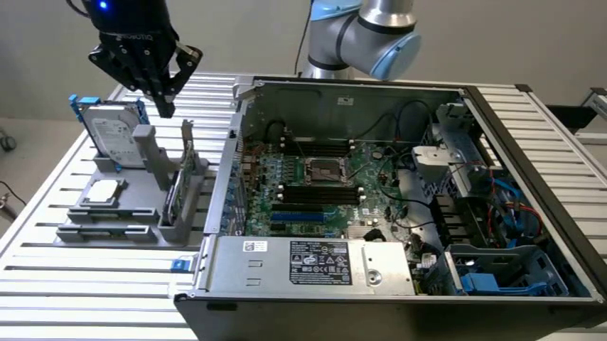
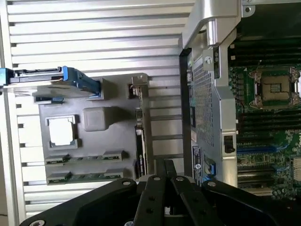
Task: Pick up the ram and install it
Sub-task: 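Reach for the ram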
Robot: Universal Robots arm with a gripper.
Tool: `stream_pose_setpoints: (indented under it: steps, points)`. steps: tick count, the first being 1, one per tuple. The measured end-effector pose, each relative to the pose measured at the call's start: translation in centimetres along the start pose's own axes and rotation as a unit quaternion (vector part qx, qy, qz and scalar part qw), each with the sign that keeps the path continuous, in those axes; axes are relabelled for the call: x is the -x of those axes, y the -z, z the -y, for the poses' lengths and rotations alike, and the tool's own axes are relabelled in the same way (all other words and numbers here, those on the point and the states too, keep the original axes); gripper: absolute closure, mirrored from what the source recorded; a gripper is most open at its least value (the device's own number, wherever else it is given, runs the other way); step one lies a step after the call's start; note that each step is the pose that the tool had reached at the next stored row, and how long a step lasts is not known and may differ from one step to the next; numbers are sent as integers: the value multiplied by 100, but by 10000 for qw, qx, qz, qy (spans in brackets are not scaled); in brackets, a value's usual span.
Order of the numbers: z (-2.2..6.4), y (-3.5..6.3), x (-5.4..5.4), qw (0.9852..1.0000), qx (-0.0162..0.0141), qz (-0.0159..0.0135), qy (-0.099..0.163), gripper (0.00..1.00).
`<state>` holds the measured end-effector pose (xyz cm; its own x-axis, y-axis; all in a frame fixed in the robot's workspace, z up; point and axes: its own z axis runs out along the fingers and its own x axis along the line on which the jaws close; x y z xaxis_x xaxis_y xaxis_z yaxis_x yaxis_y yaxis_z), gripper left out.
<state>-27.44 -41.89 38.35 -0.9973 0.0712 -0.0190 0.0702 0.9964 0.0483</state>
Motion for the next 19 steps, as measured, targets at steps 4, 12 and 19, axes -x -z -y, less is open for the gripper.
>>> stream_pose_setpoints:
  steps: [4,12,19]
  points:
    - [44,-18,-181,10000,-3,0,0,89]
    - [129,-55,-539,10000,-11,1,0,89]
    - [203,-88,-846,10000,-19,2,0,89]
